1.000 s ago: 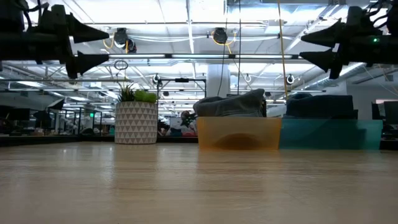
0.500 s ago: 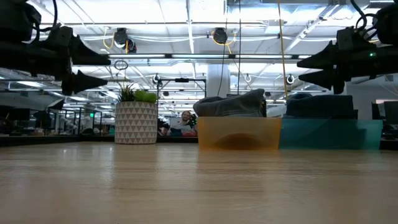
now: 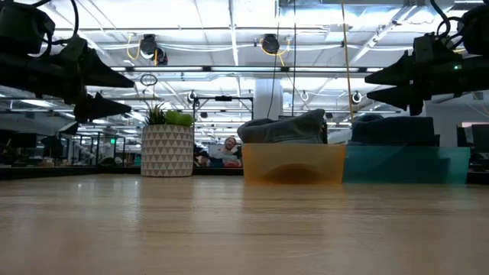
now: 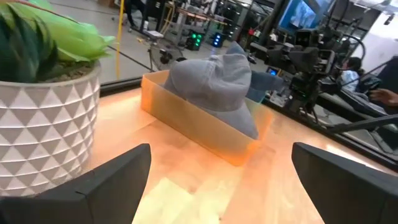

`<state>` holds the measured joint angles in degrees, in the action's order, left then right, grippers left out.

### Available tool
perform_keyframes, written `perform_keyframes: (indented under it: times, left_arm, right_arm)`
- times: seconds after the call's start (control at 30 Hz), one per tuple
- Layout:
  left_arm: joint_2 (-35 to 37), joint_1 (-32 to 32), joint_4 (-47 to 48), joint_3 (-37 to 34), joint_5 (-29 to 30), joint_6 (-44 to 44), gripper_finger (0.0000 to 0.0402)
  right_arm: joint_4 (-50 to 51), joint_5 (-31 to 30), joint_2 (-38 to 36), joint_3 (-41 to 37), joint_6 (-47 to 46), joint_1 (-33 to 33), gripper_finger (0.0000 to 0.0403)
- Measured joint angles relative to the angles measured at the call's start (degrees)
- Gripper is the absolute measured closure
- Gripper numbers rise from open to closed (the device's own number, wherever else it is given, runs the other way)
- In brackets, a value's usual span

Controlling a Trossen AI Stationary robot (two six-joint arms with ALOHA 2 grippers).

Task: Pick & Place hat
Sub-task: Return to Home Position

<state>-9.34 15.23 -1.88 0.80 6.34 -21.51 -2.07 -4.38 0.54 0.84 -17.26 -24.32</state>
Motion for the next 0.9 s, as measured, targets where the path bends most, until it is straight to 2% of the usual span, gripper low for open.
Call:
perform_keyframes:
  times: [0.13,0.9]
  left_arm:
    - [0.0,0.0,-0.4,-0.1,-1.6,-0.5,0.0002]
    - [0.0,0.0,-1.7,-0.2,-1.6,0.3,0.0002]
  right_arm:
    - [0.0,0.0,0.0,0.0,0.0,0.0,0.0133]
    - [0.1,0.0,0.0,0.0,0.0,0.0,0.0133]
